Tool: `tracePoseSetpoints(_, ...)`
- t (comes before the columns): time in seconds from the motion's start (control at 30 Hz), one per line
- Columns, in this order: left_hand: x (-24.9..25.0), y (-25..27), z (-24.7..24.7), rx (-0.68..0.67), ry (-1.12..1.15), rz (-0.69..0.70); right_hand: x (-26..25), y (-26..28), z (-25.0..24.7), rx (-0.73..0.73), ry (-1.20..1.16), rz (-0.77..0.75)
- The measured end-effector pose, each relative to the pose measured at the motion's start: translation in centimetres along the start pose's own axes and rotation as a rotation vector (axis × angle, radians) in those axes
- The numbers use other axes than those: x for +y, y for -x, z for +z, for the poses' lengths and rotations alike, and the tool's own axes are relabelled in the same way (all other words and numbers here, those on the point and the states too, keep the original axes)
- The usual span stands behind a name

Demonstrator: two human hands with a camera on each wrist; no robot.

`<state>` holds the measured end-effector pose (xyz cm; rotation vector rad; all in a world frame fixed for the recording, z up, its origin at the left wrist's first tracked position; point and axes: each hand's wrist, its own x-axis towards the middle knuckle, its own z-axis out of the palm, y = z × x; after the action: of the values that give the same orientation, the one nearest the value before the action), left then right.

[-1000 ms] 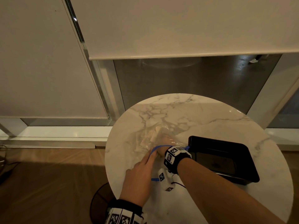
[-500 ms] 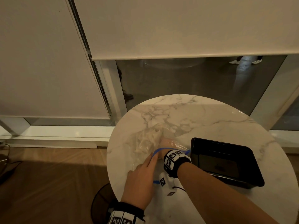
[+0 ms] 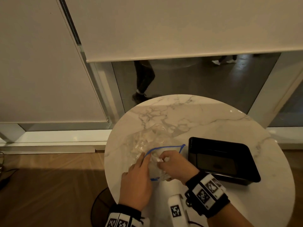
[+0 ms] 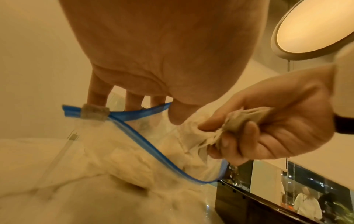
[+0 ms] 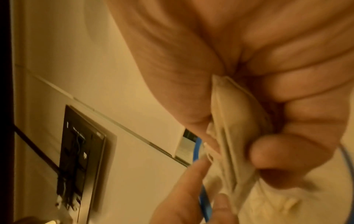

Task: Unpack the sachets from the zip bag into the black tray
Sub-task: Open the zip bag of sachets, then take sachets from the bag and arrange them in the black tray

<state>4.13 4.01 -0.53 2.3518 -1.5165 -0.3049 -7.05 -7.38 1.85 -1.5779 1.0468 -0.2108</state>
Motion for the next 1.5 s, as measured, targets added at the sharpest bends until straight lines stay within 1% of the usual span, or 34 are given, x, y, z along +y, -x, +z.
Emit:
tracePoseSetpoints(0.07, 0.5, 0.4, -0.1, 0.07, -0.029, 0.021, 0.4, 2.1, -1.5, -0.057, -0.124, -0.05)
tracePoseSetpoints(0.1, 0.8, 0.5, -0.3, 0.124, -0.007, 0.043, 0.9, 2.8, -2.3, -0.098, -0.188, -0.069)
tracePoseSetpoints(0.13, 1.1, 0.7, -0.5, 0.19, 0.047, 0.076, 1.4, 3.5, -3.1, -0.139, -0.255, -0.082)
tracePoseSetpoints(0.2, 1.6, 0.9, -0.6, 0.352, 0.192, 0.159, 2.5, 4.5, -4.5, -0.172, -0.407, -0.085)
tracePoseSetpoints(0.23, 2.0, 0.9, -0.5, 0.411, 0.267, 0.181, 3.2, 4.9, -5.2, -0.179, -0.497, -0.08)
tracePoseSetpoints(0.27, 2.5, 0.9, -0.5, 0.436, 0.362, 0.18, 3.7, 5.2, -5.7, -0.191, -0.577, -0.069)
tracePoseSetpoints(0.3, 3.1, 0.9, -0.5, 0.42, 0.475, 0.15, 4.1, 5.5, -6.2, -0.205, -0.634, -0.062)
tracePoseSetpoints(0.33, 3.7, 0.9, -0.5, 0.37, 0.591, 0.105, 4.5, 5.8, -6.6, -0.214, -0.68, -0.064)
tracePoseSetpoints(0.43, 6.2, 1.4, 0.0, 0.128, 0.863, -0.024, 5.8, 7.0, -7.8, -0.247, -0.799, -0.09)
tracePoseSetpoints(0.5, 6.9, 1.6, 0.3, 0.011, 0.99, -0.09, 5.7, 7.1, -7.6, -0.268, -0.852, -0.111)
tracePoseSetpoints(0.63, 8.6, 1.6, 1.1, -0.14, 1.22, -0.224, 5.1, 7.5, -7.5, -0.338, -0.961, -0.142)
tracePoseSetpoints(0.7, 9.0, 1.6, 1.0, -0.205, 1.35, -0.279, 4.7, 7.6, -7.3, -0.375, -0.977, -0.147)
tracePoseSetpoints(0.77, 9.3, 1.6, 0.7, -0.272, 1.516, -0.295, 4.7, 7.6, -7.1, -0.402, -0.936, -0.161)
tracePoseSetpoints(0.8, 9.4, 1.6, 0.6, -0.293, 1.564, -0.272, 4.9, 7.5, -7.1, -0.403, -0.909, -0.163)
tracePoseSetpoints(0.87, 9.5, 1.9, 0.5, -0.298, 1.54, -0.202, 5.3, 7.4, -6.9, -0.386, -0.854, -0.144)
tracePoseSetpoints(0.93, 9.2, 2.0, 0.7, -0.281, 1.465, -0.17, 5.6, 7.4, -6.7, -0.355, -0.77, -0.135)
tracePoseSetpoints(1.03, 8.7, 1.9, 1.3, -0.234, 1.418, -0.209, 5.5, 7.6, -6.7, -0.299, -0.643, -0.132)
tracePoseSetpoints(1.1, 8.4, 1.9, 1.6, -0.209, 1.417, -0.238, 5.3, 7.8, -6.8, -0.243, -0.593, -0.099)
tracePoseSetpoints(1.27, 7.5, 1.7, 1.9, -0.176, 1.493, -0.311, 5.4, 7.6, -7.4, -0.106, -0.56, -0.024)
tracePoseSetpoints(1.37, 7.0, 1.6, 2.0, -0.136, 1.504, -0.345, 5.7, 7.6, -7.8, -0.078, -0.574, 0.003)
tracePoseSetpoints(1.5, 6.5, 1.7, 2.2, -0.089, 1.487, -0.352, 5.8, 7.6, -8.2, -0.047, -0.577, 0.001)
